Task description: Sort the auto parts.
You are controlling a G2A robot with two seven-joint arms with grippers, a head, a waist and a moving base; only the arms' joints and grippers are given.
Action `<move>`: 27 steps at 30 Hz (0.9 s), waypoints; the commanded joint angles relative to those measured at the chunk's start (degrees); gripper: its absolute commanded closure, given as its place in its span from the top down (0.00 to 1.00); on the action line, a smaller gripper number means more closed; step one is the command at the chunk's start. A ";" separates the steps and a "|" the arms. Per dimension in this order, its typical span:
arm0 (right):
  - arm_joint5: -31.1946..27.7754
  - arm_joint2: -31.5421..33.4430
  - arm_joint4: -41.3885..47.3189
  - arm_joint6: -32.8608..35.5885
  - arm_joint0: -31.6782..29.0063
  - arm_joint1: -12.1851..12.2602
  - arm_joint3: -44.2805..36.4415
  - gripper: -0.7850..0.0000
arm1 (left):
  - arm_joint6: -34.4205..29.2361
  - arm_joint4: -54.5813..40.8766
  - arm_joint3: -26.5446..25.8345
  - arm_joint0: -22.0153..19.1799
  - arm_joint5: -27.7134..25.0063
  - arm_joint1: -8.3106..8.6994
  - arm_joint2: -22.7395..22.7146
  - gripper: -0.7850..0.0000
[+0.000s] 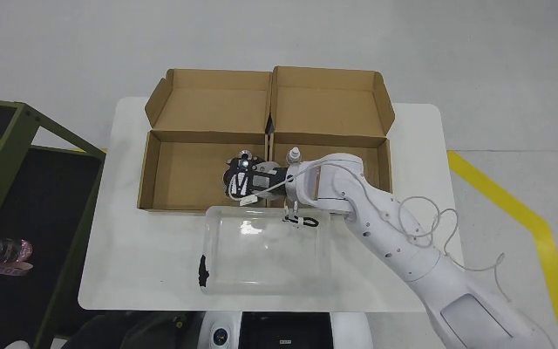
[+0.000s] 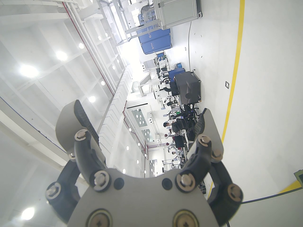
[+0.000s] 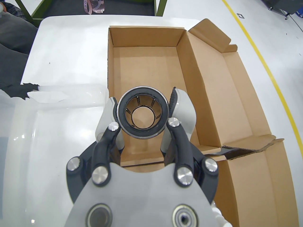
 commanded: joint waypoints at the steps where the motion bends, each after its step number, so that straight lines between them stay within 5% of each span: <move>1: 0.29 -0.68 -0.11 0.07 0.80 -0.36 1.38 0.00 | 0.00 0.00 0.00 0.00 0.00 0.00 0.00 1.00; 27: 3.34 -6.59 -2.61 1.85 5.39 -4.39 13.79 0.00 | 0.00 0.00 0.00 0.00 0.00 0.00 0.00 1.00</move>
